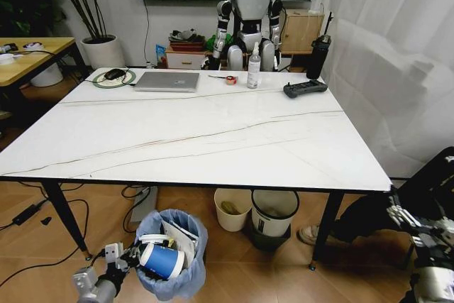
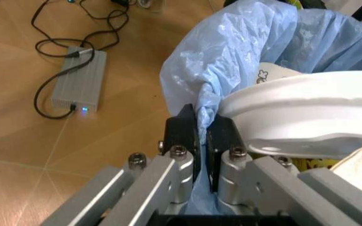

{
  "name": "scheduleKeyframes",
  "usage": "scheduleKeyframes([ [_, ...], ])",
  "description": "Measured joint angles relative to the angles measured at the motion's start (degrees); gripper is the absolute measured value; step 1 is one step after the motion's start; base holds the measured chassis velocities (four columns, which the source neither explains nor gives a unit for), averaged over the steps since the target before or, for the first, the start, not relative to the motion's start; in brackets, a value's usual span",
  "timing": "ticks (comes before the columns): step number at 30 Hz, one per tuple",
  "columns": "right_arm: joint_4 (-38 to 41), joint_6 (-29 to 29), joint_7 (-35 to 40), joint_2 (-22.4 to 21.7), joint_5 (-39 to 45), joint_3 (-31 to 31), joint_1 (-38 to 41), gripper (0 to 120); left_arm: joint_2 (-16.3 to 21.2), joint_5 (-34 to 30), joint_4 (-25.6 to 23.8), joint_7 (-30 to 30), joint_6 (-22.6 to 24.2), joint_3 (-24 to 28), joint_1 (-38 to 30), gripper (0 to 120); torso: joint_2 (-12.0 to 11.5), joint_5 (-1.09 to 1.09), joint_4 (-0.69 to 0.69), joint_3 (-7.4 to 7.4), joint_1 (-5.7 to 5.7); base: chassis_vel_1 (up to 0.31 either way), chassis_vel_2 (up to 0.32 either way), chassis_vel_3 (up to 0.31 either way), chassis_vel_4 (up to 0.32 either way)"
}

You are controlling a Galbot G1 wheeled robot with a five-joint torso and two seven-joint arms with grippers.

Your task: Pick up the trash bin and place the trash from the table into it.

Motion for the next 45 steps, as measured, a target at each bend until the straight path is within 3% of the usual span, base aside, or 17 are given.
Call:
scheduleKeyframes([
  [9,-3.6,1.7,1.3,-0.2,-0.6,1.3,-2.1,100,0.1,-0.1,0.5,-0.1,0.4,0.4,-0.8,0,-2.2,-0.03,0.08,-1.27,-0.88,0.0,0.0,0.0,0.0],
  [12,-8.1,3.3,3.6,-1.9,-1.2,2.3,-5.5,100,0.1,-0.2,0.3,-0.1,0.4,0.3,-0.7,0,-3.1,0.06,-0.06,-1.77,-1.31,0.0,0.0,0.0,0.0],
  [14,-8.6,3.9,3.1,-2.3,-1.2,2.5,-5.5,100,0.1,-0.3,0.2,-0.1,0.4,0.2,-0.6,0,-3.6,-0.08,-0.02,-2.1,-1.55,-0.002,-0.028,-0.027,-0.017],
  [18,-8.9,4.2,2.2,-2.5,-1.1,2.4,-5.4,100,0.1,-0.3,-0.1,-0.1,0.4,-0.1,-0.3,0,-4.7,0.05,0.04,-2.69,-2.01,-0.002,-0.028,-0.016,-0.001],
  [21,-8.9,4.2,2.1,-2.6,-1.0,2.4,-5.4,100,0.0,-0.3,-0.2,-0.1,0.4,-0.1,-0.2,0,-5.4,-0.04,0.05,-3.1,-2.25,0.0,0.0,0.0,0.0],
  [45,-8.6,4.2,2.1,-2.7,-0.8,2.1,-5.2,100,-0.2,0.5,-2.2,0.0,0.9,-0.4,1.0,0,-11.7,0.0,0.02,-6.78,-4.88,0.0,0.0,0.0,0.0],
])
